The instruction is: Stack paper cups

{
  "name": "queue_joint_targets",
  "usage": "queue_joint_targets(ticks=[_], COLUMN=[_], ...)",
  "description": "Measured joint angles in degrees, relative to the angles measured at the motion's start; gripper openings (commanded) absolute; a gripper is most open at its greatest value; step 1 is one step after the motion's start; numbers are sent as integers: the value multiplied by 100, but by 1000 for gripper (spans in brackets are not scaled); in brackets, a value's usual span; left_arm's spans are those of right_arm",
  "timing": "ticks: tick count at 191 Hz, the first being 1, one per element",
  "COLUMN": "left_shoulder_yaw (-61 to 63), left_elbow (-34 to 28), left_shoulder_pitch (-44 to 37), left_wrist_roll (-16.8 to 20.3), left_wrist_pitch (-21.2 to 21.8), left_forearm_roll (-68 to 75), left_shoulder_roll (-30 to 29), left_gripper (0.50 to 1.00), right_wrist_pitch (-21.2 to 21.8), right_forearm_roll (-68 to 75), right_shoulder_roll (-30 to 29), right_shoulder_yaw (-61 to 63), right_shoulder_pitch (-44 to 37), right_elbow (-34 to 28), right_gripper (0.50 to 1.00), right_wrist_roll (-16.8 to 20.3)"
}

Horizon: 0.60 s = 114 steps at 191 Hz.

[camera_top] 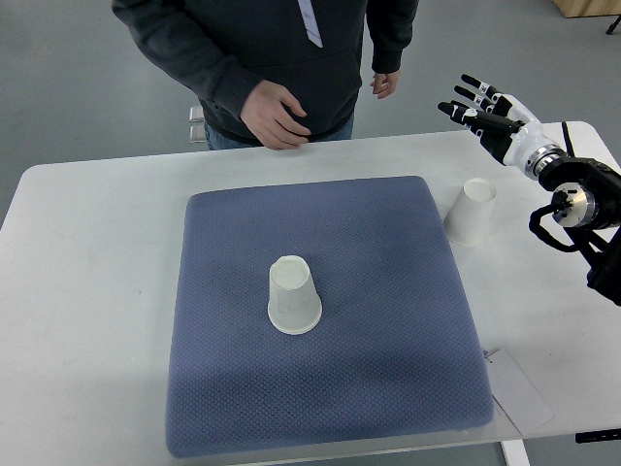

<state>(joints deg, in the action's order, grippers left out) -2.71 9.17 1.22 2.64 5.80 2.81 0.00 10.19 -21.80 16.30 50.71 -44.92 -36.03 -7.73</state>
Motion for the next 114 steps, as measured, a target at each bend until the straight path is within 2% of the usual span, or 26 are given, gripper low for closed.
queue_joint_targets(ticks=[114], left_shoulder_yaw=[-2], left_elbow=[-13], left_shoulder_pitch=[1], left_wrist_roll=[0], left_wrist_pitch=[0], left_forearm_roll=[0], left_shoulder_roll=[0], left_gripper=[1000], right_wrist_pitch=[-45], right_forearm_roll=[0], right_shoulder_roll=[-9], right_shoulder_yaw=[0], right_shoulder_pitch=[-5], right_elbow=[8], right_gripper=[932], right_wrist_roll=[0])
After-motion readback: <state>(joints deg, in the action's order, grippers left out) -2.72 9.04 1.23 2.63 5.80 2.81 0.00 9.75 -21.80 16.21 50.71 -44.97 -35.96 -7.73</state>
